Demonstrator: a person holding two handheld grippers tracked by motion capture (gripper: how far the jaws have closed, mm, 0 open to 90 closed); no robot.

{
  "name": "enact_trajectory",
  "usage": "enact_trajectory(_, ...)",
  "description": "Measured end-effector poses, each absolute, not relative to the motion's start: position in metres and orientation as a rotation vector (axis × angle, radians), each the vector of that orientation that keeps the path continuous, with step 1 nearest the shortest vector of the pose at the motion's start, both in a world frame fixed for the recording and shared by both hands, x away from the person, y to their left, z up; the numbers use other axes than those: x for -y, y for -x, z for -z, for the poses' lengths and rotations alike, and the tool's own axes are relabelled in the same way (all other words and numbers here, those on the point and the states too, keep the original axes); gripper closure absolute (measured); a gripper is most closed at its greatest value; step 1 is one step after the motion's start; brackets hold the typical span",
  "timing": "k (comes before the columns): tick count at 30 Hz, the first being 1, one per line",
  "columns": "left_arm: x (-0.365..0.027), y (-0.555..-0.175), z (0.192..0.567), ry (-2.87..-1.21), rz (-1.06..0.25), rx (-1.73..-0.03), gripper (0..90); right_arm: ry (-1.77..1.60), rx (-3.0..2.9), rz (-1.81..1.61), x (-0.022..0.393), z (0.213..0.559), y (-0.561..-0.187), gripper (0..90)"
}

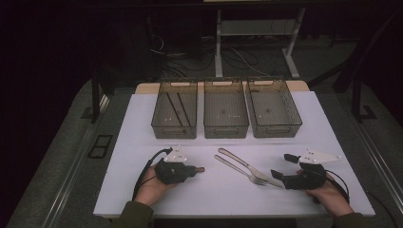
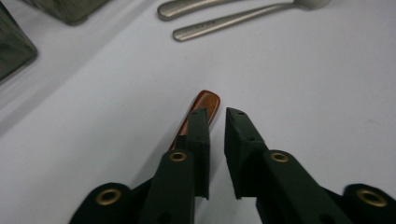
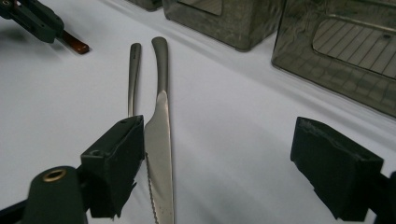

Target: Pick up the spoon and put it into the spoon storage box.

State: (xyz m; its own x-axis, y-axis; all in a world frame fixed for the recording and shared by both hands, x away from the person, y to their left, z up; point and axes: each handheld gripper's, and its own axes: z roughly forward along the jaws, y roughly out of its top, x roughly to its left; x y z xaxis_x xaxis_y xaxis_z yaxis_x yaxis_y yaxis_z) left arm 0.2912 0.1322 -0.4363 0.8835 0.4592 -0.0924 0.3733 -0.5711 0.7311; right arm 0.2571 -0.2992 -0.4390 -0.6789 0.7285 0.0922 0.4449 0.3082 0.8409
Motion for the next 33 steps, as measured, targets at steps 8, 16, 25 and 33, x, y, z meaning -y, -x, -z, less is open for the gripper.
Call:
enact_trajectory(8,-0.153,-0.295,0.428,-2.157,-0.166,-0.663,50.3,-1.061,-2.262,-1.314,0.299,0.439,-0.259,14.9)
enact_trajectory(16,-0.183,-0.297,0.422,-2.085,-0.213,-0.727,35.0,-1.063,-2.259,-1.314,0.301,0.439,-0.258,14.9)
enact_trajectory(25,-0.211,-0.298,0.423,-2.063,-0.256,-0.781,31.3,-1.056,-2.266,-1.312,0.3,0.439,-0.258,14.9)
enact_trajectory(33,-0.236,-0.301,0.433,-2.108,-0.251,-0.874,31.9,-1.059,-2.267,-1.307,0.3,0.44,-0.258,14.9)
